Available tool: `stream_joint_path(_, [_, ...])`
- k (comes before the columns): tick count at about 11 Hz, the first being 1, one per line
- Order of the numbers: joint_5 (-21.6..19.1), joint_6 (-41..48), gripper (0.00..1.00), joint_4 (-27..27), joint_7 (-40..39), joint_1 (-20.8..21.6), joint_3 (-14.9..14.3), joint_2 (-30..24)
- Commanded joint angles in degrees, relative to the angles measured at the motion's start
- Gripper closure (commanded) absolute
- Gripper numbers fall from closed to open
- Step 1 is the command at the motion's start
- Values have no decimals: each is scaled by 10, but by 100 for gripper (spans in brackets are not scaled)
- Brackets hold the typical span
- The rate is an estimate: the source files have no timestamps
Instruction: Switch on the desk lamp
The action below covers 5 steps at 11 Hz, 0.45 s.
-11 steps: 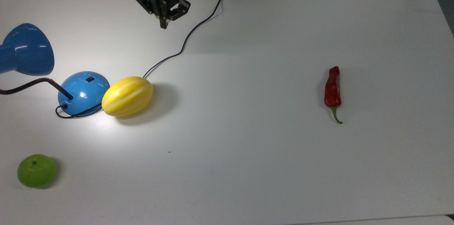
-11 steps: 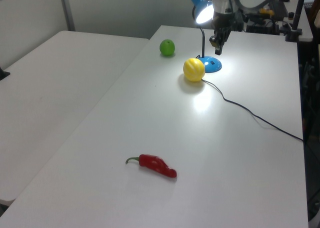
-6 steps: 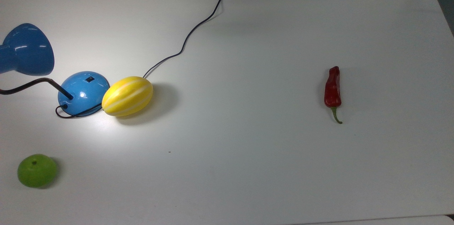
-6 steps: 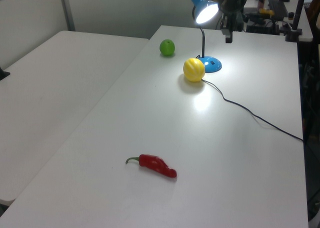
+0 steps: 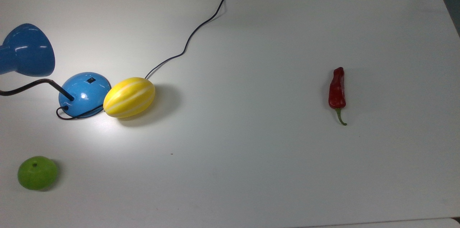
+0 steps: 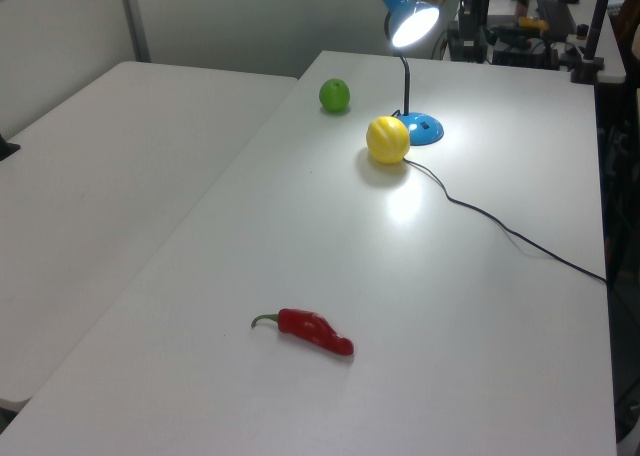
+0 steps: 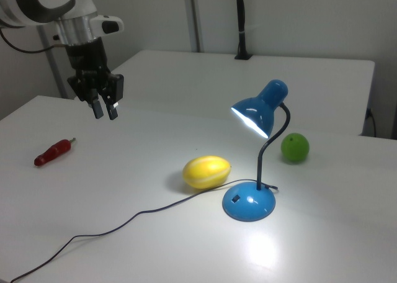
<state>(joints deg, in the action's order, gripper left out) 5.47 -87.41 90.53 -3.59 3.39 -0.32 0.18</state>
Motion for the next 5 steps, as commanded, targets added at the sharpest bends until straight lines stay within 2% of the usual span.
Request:
stream_joint_path(1, [-6,5,0,1,-9,0,-3,-7])
stream_joint_path(5, [-8,6,0,0,-7,-1,-4,-7])
